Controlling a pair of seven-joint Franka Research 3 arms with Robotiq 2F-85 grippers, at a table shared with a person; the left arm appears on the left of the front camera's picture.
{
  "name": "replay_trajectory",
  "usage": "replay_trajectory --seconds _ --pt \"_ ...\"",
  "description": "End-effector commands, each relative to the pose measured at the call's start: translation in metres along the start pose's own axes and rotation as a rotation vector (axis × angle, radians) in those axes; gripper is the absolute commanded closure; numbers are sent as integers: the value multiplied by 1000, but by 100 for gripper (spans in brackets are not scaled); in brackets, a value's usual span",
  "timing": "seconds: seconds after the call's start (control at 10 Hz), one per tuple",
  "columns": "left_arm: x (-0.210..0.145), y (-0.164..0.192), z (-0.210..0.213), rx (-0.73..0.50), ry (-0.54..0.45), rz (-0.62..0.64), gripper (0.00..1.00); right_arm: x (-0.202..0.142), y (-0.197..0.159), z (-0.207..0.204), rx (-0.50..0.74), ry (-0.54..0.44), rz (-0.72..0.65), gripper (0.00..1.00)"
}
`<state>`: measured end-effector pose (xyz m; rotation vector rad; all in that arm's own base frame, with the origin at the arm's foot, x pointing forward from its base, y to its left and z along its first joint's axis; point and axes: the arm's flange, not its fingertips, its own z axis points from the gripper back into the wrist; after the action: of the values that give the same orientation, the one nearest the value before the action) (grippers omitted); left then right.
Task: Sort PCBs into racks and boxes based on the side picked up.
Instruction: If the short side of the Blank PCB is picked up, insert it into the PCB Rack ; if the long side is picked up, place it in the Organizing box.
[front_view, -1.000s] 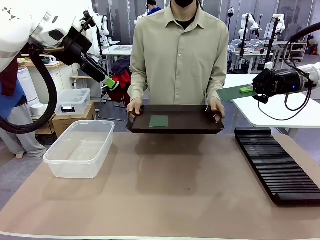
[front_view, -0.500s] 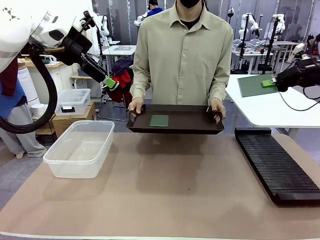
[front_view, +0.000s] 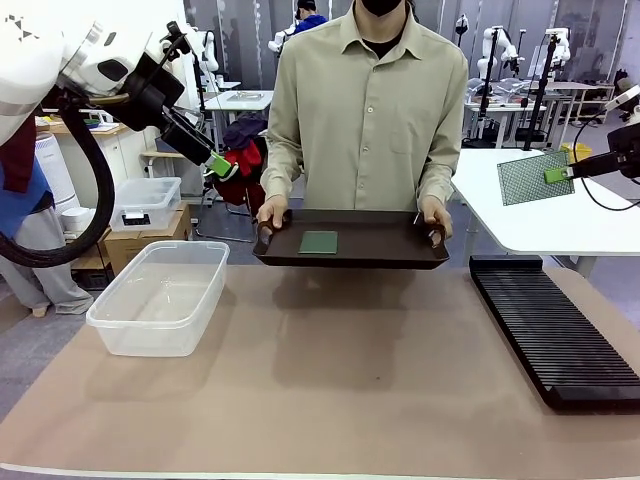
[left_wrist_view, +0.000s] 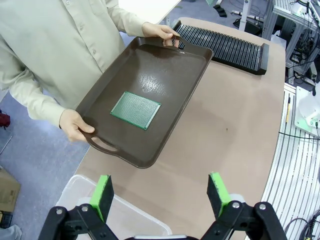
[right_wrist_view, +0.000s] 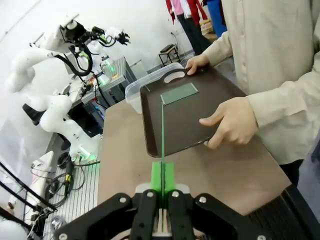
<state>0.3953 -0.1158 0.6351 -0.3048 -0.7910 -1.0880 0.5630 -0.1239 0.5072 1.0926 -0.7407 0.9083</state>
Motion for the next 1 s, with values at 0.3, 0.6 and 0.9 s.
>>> replay_trajectory --seconds 0.3,0.6,0.9 --pt "-2 1 -1 -16 -15 4 0 0 -8 1 55 -6 33 98" --pt "-2 1 -1 -16 -15 4 0 -15 -38 10 83 43 231 98" --pt "-2 1 -1 -16 -15 4 0 -43 -80 17 95 60 516 98"
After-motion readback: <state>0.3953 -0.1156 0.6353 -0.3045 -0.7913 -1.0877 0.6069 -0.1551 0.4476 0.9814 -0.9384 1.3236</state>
